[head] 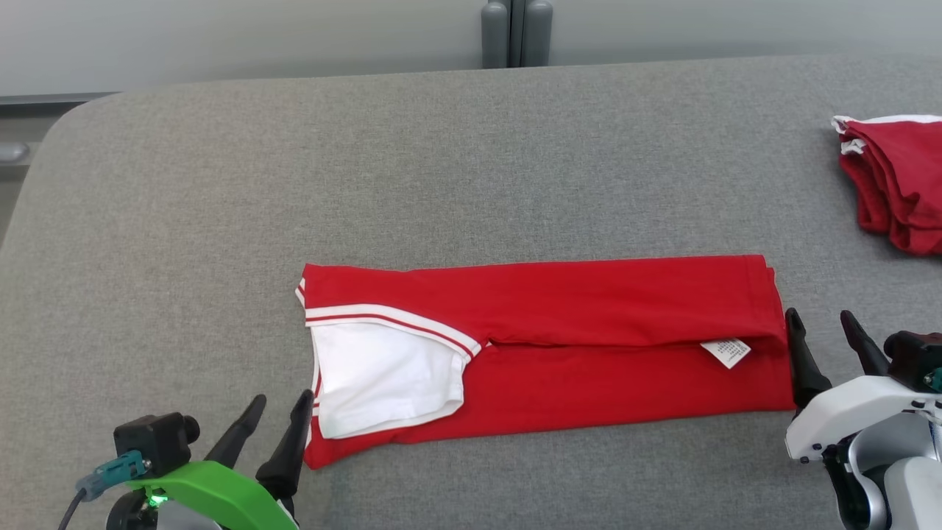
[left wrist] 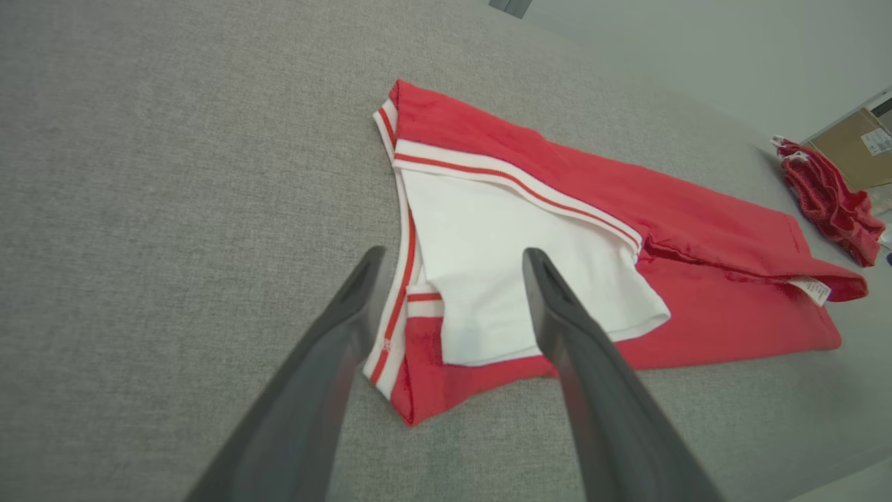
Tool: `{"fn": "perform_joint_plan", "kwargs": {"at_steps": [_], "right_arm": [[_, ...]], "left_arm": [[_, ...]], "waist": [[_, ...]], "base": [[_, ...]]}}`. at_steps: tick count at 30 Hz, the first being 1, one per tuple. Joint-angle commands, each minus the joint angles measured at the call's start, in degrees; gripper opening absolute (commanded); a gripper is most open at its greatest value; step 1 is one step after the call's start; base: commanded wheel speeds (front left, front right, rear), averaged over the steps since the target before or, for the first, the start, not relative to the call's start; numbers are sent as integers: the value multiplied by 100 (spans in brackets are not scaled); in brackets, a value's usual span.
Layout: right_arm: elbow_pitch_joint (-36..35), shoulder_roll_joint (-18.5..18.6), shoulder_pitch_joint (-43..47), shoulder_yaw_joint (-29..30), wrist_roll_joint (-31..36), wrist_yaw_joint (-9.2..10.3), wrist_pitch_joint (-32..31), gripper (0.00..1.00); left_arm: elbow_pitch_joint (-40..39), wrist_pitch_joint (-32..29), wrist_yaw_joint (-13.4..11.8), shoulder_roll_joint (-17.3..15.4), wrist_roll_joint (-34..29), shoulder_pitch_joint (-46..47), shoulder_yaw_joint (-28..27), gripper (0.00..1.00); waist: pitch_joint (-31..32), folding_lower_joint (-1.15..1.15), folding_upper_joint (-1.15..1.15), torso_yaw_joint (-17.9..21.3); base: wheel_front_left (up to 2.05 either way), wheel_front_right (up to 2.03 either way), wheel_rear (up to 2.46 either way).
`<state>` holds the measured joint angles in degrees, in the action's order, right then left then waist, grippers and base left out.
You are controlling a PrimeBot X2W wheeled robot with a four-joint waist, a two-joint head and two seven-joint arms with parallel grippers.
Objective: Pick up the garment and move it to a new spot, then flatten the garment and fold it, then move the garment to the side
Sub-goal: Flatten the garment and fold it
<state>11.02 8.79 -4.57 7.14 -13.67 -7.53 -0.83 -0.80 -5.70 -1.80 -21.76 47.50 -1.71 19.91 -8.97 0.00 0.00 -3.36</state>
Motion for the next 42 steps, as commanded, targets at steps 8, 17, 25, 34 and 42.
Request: {"fn": "perform_joint_plan", "kwargs": {"at_steps": [8, 17, 25, 34, 42], "right_arm": [[-150, 22, 22, 212, 110, 9, -371, 100], [404, 301, -339, 22, 13, 9, -1098, 100], [1174, 533, -684, -226, 5, 9, -1484, 100], [1884, 592, -854, -332, -19, 9, -1581, 100], [2359, 603, -1080, -432, -170, 15, -1539, 0]], "left_arm": [[111, 816, -322, 239, -765, 511, 15, 100], [659, 1412, -497, 724, -1086, 935, 156, 100], [905, 1694, -627, 766, -1035, 954, -22, 100], [959, 1759, -670, 700, -1013, 950, -91, 100], [966, 1760, -685, 674, -1010, 985, -100, 100]], "waist": [[322, 0, 0, -100], [396, 0, 0, -209], [278, 0, 0, -415], [245, 0, 0, -535], [212, 0, 0, -448]], "base": [[0, 0, 0], [0, 0, 0], [0, 0, 0], [0, 0, 0], [0, 0, 0]]}}
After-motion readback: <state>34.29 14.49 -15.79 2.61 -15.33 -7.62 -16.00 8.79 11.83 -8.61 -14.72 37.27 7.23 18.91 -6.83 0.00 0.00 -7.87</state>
